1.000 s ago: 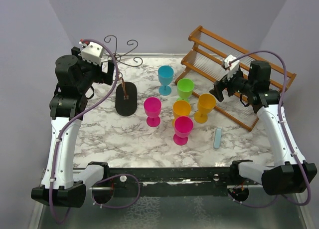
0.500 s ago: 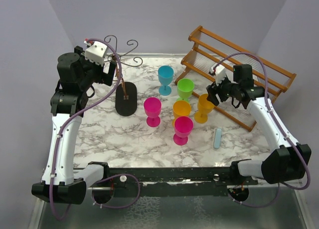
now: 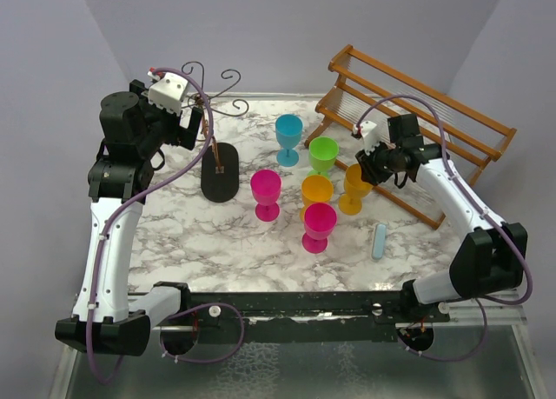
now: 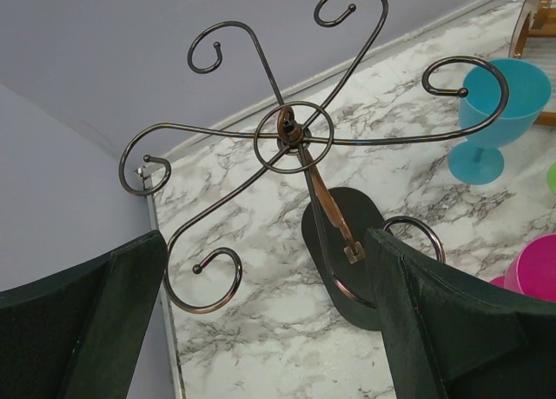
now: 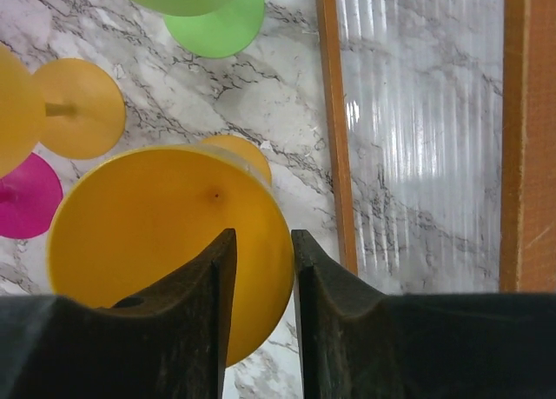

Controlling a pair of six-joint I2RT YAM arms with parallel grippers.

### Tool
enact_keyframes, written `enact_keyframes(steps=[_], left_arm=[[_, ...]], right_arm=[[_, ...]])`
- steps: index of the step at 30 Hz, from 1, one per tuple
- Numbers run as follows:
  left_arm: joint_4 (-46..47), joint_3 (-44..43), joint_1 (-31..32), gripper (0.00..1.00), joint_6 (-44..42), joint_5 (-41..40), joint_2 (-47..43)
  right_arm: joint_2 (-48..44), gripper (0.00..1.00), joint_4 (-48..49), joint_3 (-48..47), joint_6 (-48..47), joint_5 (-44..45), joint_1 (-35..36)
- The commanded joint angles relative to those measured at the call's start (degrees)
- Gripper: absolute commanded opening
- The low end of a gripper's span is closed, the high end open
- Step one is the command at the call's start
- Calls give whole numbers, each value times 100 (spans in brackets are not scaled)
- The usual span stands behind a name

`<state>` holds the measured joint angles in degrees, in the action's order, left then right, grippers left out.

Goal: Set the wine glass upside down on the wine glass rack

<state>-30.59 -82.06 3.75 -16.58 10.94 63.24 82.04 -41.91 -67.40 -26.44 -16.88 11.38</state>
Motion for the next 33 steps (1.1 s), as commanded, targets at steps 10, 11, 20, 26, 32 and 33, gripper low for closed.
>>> enact_keyframes(steps=[10,11,20,26,32,33], left_arm=[[54,-34,-34,99,-159,-232,82],[60,-30,-39,99,-166,-246,87],[107,6,-32,99,-201,-306,109],[135,-82,-32,99,-46,-357,142],[110,-258,-36,99,216,-571,176],[94,-283,-35,99,255,-548,173]], right_arm=[[130,23,-141,-367,-20,297,66],[128,22,-142,-378,-27,306,65],[105,11,-143,-487,-124,448,66],[-53,1,-121,-660,-215,465,65],[-521,1,-253,-826,-334,493,66],[-610,1,-313,-859,-369,524,66]])
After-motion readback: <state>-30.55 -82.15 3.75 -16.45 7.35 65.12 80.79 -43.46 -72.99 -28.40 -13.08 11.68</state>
